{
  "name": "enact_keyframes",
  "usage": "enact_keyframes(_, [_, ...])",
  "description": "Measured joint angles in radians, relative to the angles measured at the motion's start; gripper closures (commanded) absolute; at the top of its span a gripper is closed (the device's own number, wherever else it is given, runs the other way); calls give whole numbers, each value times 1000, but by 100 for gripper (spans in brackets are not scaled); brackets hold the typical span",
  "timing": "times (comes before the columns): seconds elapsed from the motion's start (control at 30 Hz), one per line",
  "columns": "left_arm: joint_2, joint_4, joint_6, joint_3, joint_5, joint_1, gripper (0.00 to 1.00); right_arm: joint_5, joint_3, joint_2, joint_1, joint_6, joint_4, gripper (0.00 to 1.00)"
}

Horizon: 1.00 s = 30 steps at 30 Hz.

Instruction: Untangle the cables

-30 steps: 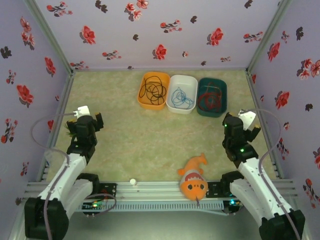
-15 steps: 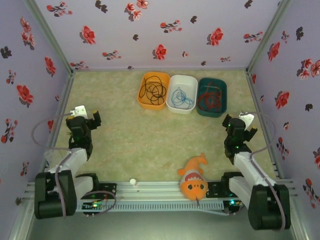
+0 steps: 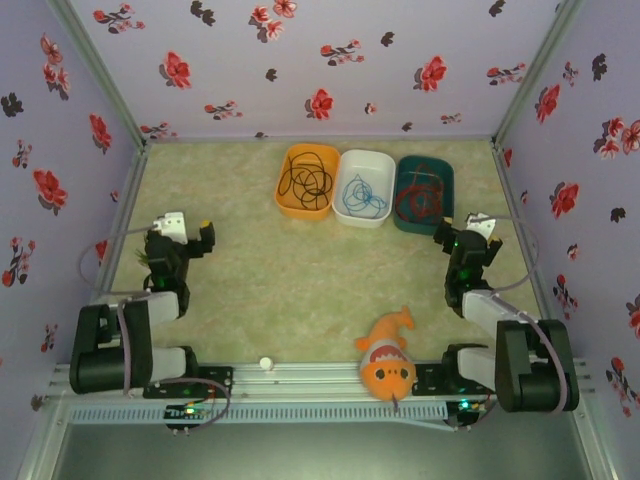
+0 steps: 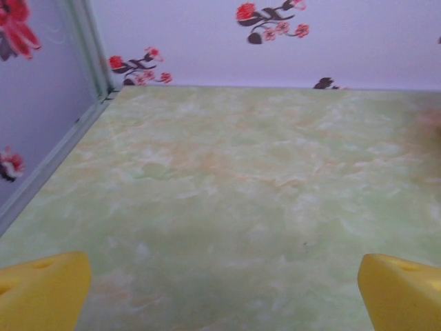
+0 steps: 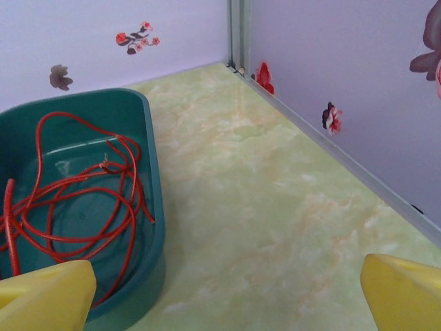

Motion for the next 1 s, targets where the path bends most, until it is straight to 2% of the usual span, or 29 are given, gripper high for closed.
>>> enact_keyframes(0.1, [98, 61, -3, 0, 32, 1, 0, 0, -6, 19, 0, 0, 35, 1])
enact_keyframes(0.23, [195, 49, -4, 13, 61, 4, 0, 0, -8, 55, 0, 0, 60, 1])
enact_keyframes(0.3, [208, -2, -3, 55, 87, 5, 0, 0, -13, 65, 0, -6, 76, 1])
enact_keyframes(0.5, [209, -5, -3, 109, 173, 24, 0, -26, -14, 111, -5, -16, 144, 1])
enact_keyframes(0.77, [209, -11, -3, 109, 201, 24, 0, -124, -13, 375, -11, -19, 392, 1])
enact_keyframes(0.9, [209, -11, -3, 109, 203, 24, 0, -198, 55, 374, -26, -33, 299, 1])
enact_keyframes(1.0, [209, -11, -3, 109, 203, 24, 0, -302, 91, 373, -46, -49, 286, 1])
